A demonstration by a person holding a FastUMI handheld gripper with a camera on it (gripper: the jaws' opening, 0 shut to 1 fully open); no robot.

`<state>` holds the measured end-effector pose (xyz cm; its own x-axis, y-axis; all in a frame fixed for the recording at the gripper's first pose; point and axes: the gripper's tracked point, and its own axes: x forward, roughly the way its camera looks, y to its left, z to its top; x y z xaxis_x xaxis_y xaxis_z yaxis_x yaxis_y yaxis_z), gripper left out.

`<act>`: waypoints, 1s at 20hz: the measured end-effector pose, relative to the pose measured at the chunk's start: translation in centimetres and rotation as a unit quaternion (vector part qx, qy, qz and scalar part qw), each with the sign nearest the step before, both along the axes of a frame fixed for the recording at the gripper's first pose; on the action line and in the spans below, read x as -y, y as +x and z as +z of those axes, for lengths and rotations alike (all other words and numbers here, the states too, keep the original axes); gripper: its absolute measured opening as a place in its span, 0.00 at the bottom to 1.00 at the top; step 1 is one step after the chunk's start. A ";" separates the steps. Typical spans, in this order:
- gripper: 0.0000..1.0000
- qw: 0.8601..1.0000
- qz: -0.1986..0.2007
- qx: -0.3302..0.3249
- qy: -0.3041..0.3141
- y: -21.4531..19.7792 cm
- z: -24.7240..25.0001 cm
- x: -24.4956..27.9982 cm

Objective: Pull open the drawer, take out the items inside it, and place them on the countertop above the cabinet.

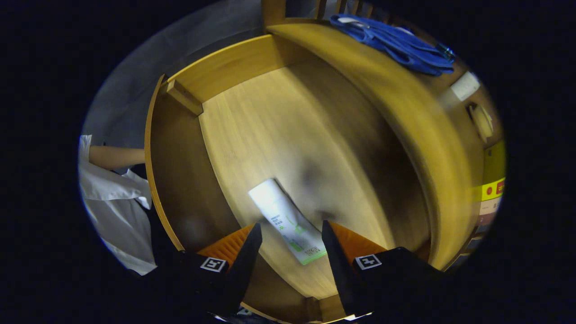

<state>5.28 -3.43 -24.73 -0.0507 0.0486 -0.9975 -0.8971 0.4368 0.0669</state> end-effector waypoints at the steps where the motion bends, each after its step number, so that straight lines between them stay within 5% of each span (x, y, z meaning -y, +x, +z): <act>1: 0.92 1.000 0.005 -0.009 -0.007 0.0 -0.4 -0.3; 6: 0.81 0.997 0.023 -0.061 -0.049 -0.7 -2.1 -0.5; 14: 0.36 0.998 0.018 -0.055 -0.032 0.9 1.1 -0.1; 20: 0.36 0.999 -0.021 0.033 0.009 2.2 6.5 -0.6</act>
<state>7.47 -2.80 -18.26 0.0185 0.0674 -0.9976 -0.8804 0.4740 0.0157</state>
